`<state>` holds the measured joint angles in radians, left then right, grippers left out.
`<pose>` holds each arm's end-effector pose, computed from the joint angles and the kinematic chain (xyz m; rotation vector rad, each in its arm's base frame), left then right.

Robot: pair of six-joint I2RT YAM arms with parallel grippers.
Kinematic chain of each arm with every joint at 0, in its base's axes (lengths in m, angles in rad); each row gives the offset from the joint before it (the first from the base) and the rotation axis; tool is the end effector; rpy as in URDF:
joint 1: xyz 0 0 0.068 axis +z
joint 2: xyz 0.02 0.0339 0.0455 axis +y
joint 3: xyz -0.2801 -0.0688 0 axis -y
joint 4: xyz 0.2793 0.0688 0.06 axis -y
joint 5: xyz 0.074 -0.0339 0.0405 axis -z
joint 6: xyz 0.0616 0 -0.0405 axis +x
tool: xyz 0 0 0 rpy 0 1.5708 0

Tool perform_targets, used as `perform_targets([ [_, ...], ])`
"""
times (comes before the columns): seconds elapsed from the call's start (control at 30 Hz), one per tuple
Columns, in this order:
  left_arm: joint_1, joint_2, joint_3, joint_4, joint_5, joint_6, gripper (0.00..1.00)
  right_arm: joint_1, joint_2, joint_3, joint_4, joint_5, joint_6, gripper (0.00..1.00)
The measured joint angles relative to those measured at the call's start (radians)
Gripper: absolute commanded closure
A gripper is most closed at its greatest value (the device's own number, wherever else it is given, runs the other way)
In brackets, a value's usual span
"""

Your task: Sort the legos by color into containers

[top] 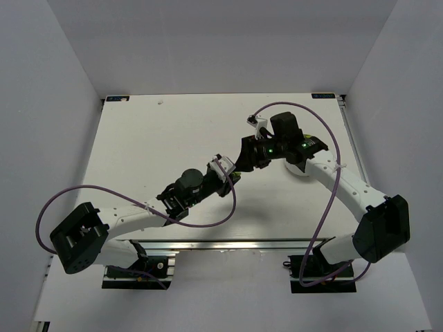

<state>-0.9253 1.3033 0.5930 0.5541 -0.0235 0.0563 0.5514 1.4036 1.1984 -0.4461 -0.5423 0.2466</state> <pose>0.2001 -0.2634 0.2259 0.8172 1.5668 -0.6170 0.2899 0.2156 0.3147 -0.6595 2.2167 1.0276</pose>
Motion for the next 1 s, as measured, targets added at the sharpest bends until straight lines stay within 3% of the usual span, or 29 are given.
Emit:
perform_targets([
  [0.3, 0.000, 0.004, 0.016, 0.006, 0.001, -0.002, 0.66, 0.037, 0.032, 0.000, 0.002, 0.016, -0.021, 0.47],
  [0.4, -0.001, 0.013, 0.021, 0.007, 0.001, -0.004, 0.63, 0.041, 0.045, 0.000, 0.000, 0.016, -0.030, 0.60],
  [0.47, -0.001, 0.016, 0.023, 0.006, 0.000, -0.004, 0.60, 0.042, 0.050, 0.000, 0.000, 0.014, -0.037, 0.75],
  [0.6, -0.003, 0.016, 0.023, 0.008, -0.016, -0.011, 0.37, 0.045, 0.051, 0.003, 0.000, 0.019, -0.042, 0.99],
  [0.83, -0.004, -0.030, 0.019, 0.013, -0.116, -0.080, 0.05, -0.021, 0.047, 0.012, -0.013, 0.027, -0.101, 1.00],
  [1.0, -0.003, -0.091, 0.016, -0.031, -0.211, -0.177, 0.02, -0.204, 0.028, 0.024, -0.025, 0.077, -0.199, 1.00],
])
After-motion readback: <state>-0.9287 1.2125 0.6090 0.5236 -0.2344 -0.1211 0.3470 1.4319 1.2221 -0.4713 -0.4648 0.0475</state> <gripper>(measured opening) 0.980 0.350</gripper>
